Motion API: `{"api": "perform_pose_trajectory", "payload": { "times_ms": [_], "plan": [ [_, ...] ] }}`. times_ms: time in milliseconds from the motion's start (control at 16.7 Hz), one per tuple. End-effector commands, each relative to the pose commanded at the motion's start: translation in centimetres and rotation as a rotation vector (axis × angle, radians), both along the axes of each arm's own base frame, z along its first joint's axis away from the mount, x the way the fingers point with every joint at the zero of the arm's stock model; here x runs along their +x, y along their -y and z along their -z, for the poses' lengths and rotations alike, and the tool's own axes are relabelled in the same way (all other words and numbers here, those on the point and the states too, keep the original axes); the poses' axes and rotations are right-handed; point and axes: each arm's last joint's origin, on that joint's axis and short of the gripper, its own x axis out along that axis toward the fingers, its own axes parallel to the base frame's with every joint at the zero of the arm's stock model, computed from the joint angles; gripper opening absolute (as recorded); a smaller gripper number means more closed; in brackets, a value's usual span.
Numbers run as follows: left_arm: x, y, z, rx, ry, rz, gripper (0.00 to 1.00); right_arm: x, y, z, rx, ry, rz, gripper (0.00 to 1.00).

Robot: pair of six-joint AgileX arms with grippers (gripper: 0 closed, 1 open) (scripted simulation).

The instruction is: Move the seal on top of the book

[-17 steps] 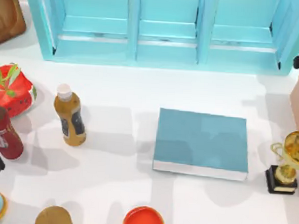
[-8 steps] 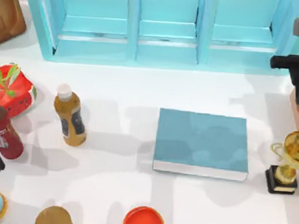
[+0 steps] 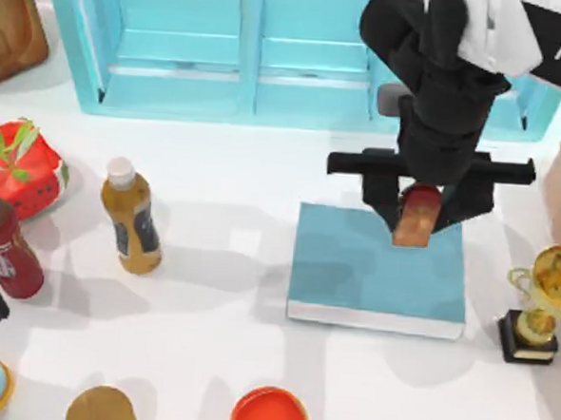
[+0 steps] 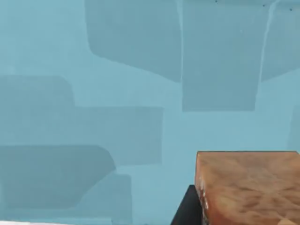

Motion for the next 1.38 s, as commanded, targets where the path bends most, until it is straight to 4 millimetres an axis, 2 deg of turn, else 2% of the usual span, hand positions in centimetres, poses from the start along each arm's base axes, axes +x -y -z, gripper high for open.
{"api": "perform_pose_trajectory", "payload": {
  "times_ms": [120, 180, 780, 1380],
  "plan": [
    [0.0, 0.0, 0.0, 0.0, 0.0, 0.0, 1.0, -0.16, -1.7, 1.11, 0.004, 0.005, -0.001, 0.0],
    [0.0, 0.0, 0.0, 0.0, 0.0, 0.0, 1.0, -0.18, -1.85, 1.22, 0.005, 0.005, -0.001, 0.0],
    [0.0, 0.0, 0.0, 0.0, 0.0, 0.0, 1.0, -0.18, -1.85, 0.72, 0.005, 0.005, -0.001, 0.0],
    [0.0, 0.0, 0.0, 0.0, 0.0, 0.0, 1.0, -0.18, -1.85, 0.72, 0.005, 0.005, -0.001, 0.75]
  ]
}}
